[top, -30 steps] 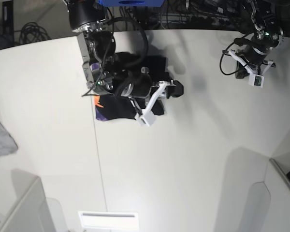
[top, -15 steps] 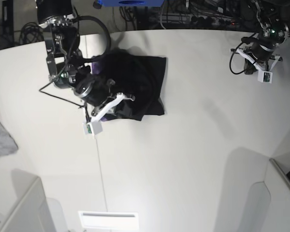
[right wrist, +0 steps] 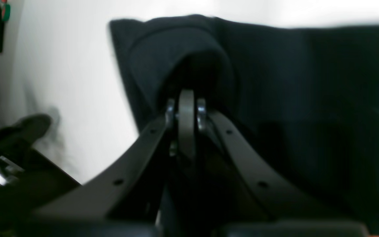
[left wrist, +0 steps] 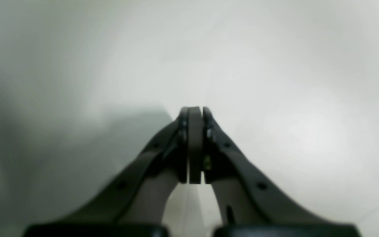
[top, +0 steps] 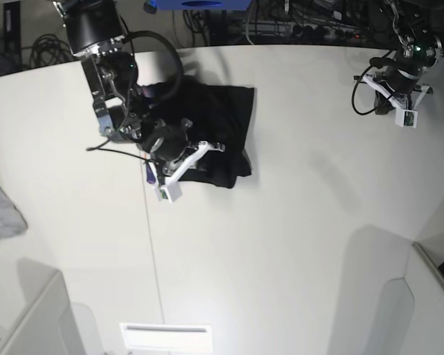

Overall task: Fold the T-shirt properly
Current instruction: 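Press and tuck the bundle's edge with the right gripper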

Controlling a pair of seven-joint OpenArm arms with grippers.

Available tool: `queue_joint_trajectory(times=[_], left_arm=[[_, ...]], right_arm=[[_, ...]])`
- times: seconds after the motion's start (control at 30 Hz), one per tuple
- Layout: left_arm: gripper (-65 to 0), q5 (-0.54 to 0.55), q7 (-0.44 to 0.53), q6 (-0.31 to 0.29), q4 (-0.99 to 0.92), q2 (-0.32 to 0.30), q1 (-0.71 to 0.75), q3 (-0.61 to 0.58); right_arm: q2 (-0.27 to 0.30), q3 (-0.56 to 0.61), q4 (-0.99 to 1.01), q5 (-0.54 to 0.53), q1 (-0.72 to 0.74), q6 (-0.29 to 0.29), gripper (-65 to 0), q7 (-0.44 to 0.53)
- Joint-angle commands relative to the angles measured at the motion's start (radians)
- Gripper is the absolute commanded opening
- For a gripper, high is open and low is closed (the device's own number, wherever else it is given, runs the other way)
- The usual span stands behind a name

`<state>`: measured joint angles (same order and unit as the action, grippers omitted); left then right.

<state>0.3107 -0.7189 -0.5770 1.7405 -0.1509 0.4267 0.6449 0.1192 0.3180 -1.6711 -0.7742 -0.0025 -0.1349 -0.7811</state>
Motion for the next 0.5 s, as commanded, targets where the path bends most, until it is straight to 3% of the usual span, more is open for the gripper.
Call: queue_joint_trajectory(times=[0.0,0.17,0.33,0.47], left_arm=[[-65.0,0.009,0.018,-0.005,0.014,-0.011,-0.001,0.005],[-65.0,0.009,0.018,-0.005,0.016,-0.013,0.001,0.005],[-65.0,0.009,0.018,-0.005,0.016,-0.013,0.001,0.011],[-65.0,0.009,0.018,-0.005,0.016,-0.014,0.002,0.014]], right_arm=[[-0.013,0.002,-0.007,-0.012,0.023,0.008,-65.0,0.012],[-0.074,0.016,0.068,-0.012,0.069,0.008,-65.0,0.005],[-0.062,0.174,0.015,-0.012,0.112,0.005,-65.0,0.005],[0.021,0.154,-0.099,-0.012,0.081,-0.127,-65.0,0.005]])
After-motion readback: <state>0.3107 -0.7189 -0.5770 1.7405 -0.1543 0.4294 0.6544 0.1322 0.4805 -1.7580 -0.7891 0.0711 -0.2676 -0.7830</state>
